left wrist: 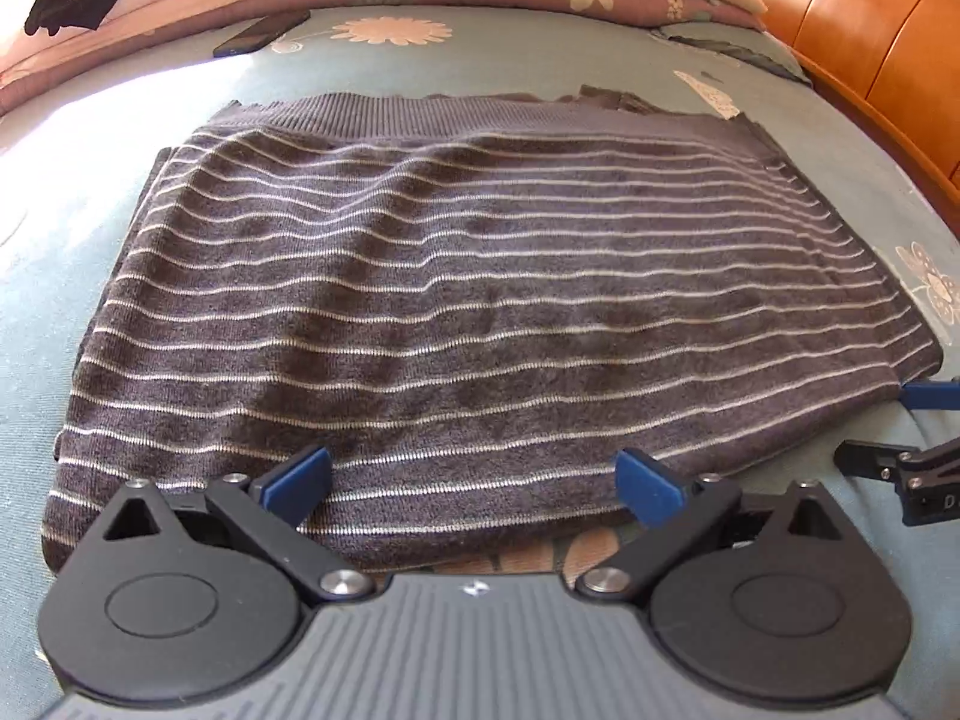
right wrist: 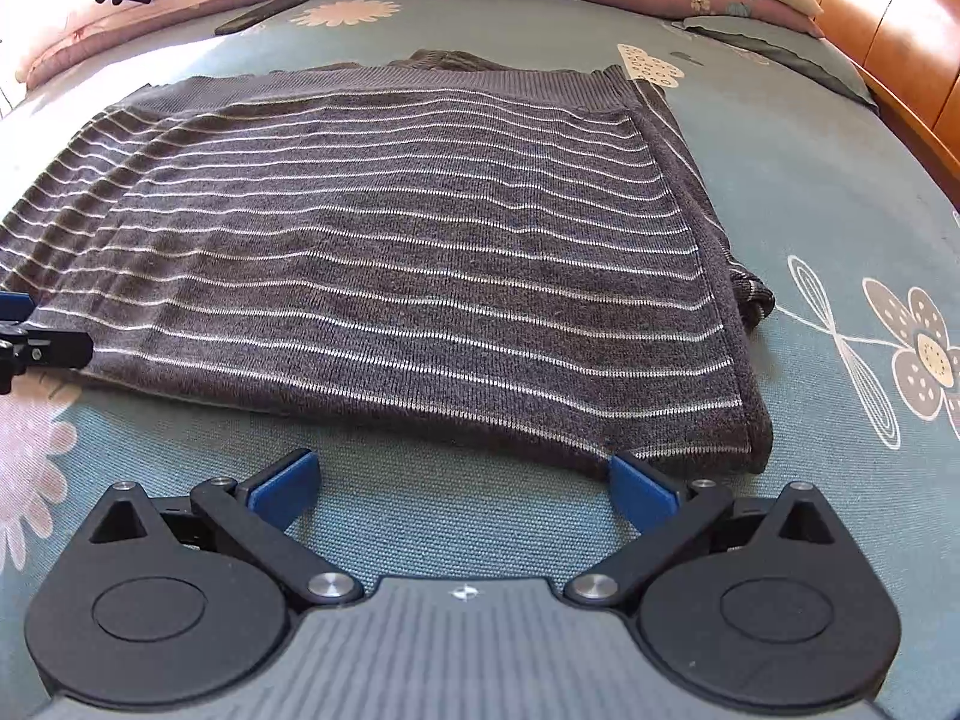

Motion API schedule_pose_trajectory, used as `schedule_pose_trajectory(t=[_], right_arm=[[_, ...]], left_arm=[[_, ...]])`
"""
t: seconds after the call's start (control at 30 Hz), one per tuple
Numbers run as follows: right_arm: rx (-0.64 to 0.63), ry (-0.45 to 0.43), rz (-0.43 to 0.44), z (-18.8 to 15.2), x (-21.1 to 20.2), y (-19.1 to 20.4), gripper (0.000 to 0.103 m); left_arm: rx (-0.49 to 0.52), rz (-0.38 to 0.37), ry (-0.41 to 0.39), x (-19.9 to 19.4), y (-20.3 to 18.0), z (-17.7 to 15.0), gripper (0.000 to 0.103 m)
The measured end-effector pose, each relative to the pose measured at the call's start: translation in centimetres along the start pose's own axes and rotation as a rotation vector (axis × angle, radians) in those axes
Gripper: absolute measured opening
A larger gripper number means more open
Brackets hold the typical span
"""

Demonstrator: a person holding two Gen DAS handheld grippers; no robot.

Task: Fold clothes

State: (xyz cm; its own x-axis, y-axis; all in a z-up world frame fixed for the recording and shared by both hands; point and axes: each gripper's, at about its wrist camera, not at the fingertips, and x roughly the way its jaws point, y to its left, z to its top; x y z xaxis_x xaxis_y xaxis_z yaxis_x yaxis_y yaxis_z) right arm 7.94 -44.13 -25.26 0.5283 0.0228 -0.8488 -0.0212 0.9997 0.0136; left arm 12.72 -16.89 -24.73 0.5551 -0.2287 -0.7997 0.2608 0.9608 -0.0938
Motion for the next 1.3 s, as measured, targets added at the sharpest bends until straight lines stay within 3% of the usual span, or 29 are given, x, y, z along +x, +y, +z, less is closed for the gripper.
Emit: schedule_pose_trajectory(t=[0.1,0.27,0.33,0.43,0.5,0.87,0.93,1.0,1.17,1.3], right_arm=[[0.018,-0.001,-0.007,0.0,0.1,0.0,0.103],[0.023,0.002,-0.040,0.1,0.3,0.5,0.103],[0.022,0.006,-0.043,0.1,0.3,0.5,0.103],[0.020,0.010,-0.043,0.2,0.3,0.4,0.103],[0.021,0.010,-0.046,0.2,0.3,0.5,0.103],[0.065,0.030,-0.090,0.8,0.7,1.0,0.103],[0.071,0.037,-0.093,0.9,0.7,1.0,0.103],[0.074,0.042,-0.093,1.0,0.8,1.0,0.103],[0.084,0.034,-0.098,0.9,0.8,1.1,0.103],[0.105,0.035,-0.111,1.0,0.8,1.2,0.103]], left_arm=[[-0.052,0.021,-0.054,-0.4,2.2,1.5,0.100],[-0.112,0.075,0.024,1.2,6.2,1.1,0.099],[-0.089,0.063,0.052,0.4,6.3,0.8,0.099],[-0.131,0.026,0.048,-1.0,7.2,1.1,0.098],[-0.130,0.009,0.012,-1.1,7.8,2.4,0.098],[-0.120,-0.047,-0.054,7.4,10.9,12.7,0.098],[-0.136,-0.008,-0.052,8.5,12.2,13.0,0.096],[-0.166,-0.030,-0.059,8.1,13.1,13.4,0.096],[-0.082,-0.102,-0.117,5.1,11.1,14.6,0.096],[0.056,-0.146,-0.071,6.6,8.5,14.4,0.096]])
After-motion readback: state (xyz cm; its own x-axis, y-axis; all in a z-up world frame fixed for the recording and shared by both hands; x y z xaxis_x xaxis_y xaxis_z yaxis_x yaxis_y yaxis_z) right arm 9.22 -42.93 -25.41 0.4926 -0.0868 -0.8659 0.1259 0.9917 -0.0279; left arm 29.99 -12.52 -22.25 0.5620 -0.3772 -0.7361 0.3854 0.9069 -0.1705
